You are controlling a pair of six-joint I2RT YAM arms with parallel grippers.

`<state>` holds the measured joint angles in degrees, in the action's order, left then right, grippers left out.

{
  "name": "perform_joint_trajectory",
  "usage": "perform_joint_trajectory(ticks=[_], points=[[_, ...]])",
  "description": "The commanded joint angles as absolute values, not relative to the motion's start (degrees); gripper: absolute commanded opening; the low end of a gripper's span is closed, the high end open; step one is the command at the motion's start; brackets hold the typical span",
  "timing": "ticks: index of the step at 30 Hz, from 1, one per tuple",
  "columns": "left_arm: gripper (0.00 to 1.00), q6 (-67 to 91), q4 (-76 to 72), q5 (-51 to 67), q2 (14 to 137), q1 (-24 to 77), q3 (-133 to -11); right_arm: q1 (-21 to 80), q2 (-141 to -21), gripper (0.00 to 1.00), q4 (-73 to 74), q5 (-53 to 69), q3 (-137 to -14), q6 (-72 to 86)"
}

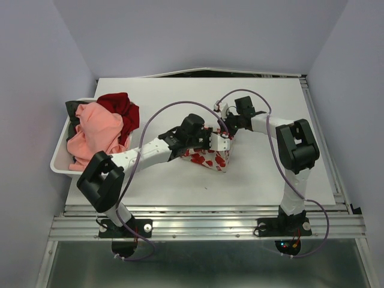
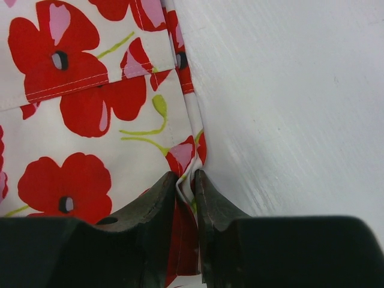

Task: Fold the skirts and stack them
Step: Fold the skirt

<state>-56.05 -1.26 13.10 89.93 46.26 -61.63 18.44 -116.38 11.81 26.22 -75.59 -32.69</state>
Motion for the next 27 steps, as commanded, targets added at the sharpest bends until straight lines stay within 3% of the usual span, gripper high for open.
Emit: perform_joint_trajectory(ticks=[1, 27], points=[[0.00, -59.06, -7.03, 14.59, 91.49, 45.00, -65.39, 19.78, -120.06, 0.26, 24.17, 24.96, -72.60, -33.84], [0.00, -64.86, -23.12, 16.08, 107.48, 41.92, -63.98, 19.78, -122.78, 0.28, 28.03, 25.22, -75.85, -34.45]])
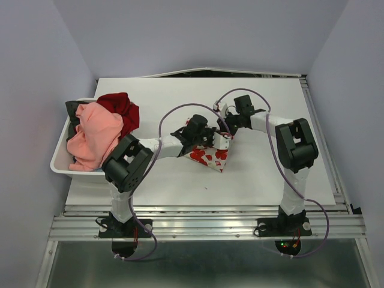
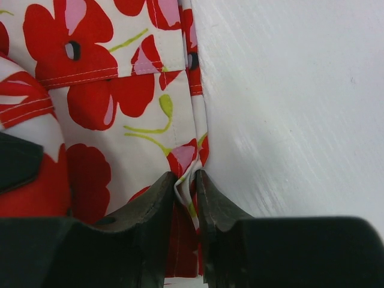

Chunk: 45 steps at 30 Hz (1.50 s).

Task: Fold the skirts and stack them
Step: Fold the skirt

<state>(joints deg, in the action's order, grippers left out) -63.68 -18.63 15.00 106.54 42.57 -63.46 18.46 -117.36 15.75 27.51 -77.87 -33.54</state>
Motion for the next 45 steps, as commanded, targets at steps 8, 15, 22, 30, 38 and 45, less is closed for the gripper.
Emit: perform_joint_trajectory(ticks=[8, 15, 22, 30, 38, 45], points=[[0.00, -66.45, -17.24, 17.58, 110.65, 41.92, -65.83, 19.08, -121.73, 0.32, 30.14, 22.77, -80.94, -31.47], [0.00, -65.75, -10.12, 19.42, 113.11, 41.84, -69.69, 12.41, -122.17, 0.40, 35.66, 21.35, -93.40, -24.45], [0.09, -62.06, 1.13, 23.73, 118.29, 39.47, -80.67, 5.45, -120.33, 0.41, 43.77, 35.50, -97.14, -14.78], [0.42, -61.70, 23.97, 32.95, 126.73, 35.86, -101.14, 5.45, -109.19, 0.45, 35.44, 48.94, -84.83, -1.35], [0.77, -59.68, 37.88, 37.70, 129.02, 33.31, -115.40, 5.45, -106.35, 0.47, 31.55, 50.01, -81.22, 2.81], [0.81, -50.02, 38.41, 37.01, 126.22, 30.32, -124.37, 7.02, -101.08, 0.49, 25.49, 44.83, -77.61, 6.24]])
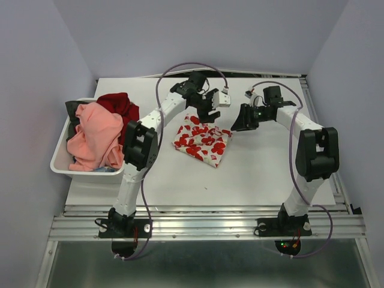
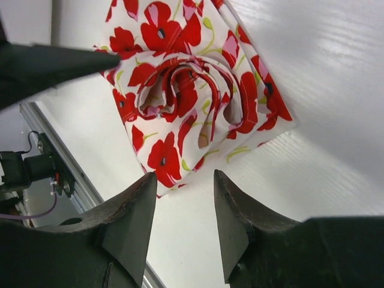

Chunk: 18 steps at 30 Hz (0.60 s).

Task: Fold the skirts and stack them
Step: Fold the skirt

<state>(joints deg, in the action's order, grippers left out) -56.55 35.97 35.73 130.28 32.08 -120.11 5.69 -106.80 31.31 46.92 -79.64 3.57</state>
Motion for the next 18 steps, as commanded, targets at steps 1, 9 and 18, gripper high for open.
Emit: perform_joint_trajectory(ticks=[1, 9, 18], points=[[0.81, -49.05, 38.06, 36.22, 125.34, 30.24, -124.02, 7.55, -100.73, 0.48, 25.49, 44.65, -77.52, 5.89], [0.77, -44.48, 27.87, 28.23, 108.40, 29.79, -96.89, 16.25, -99.93, 0.39, 26.90, 39.64, -76.20, 2.99], [0.74, -46.05, 14.00, 15.40, 99.06, 35.40, -74.82, 18.19, -107.92, 0.28, 23.83, 33.32, -76.64, 4.13]])
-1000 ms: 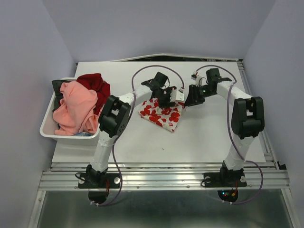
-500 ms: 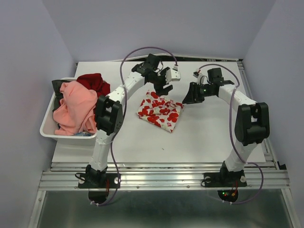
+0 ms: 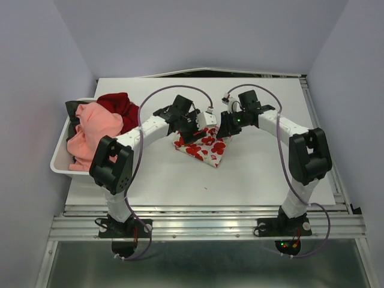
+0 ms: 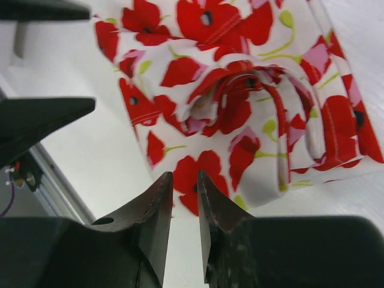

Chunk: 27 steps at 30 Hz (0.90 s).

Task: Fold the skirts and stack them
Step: Fold the skirt

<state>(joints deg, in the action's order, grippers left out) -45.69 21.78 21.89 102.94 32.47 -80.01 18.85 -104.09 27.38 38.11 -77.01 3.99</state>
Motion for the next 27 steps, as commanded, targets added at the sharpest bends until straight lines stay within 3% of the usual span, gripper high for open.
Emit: perform_joint_trajectory(ticks=[1, 11, 20, 27], points=[[0.74, -46.84, 11.63, 14.34, 98.79, 36.90, -72.79, 18.19, -109.41, 0.27, 23.04, 32.27, -76.38, 4.30], [0.66, -49.04, -1.21, 6.33, 100.72, 40.52, -67.68, 18.19, -113.90, 0.24, 19.86, 28.92, -75.15, 3.78], [0.59, -52.38, -2.55, 6.41, 103.36, 40.87, -67.77, 18.19, -115.66, 0.24, 19.95, 27.33, -74.53, 2.73], [0.71, -54.05, -0.17, 10.98, 101.78, 40.96, -66.54, 18.19, -116.45, 0.24, 20.74, 26.11, -74.62, 2.02]])
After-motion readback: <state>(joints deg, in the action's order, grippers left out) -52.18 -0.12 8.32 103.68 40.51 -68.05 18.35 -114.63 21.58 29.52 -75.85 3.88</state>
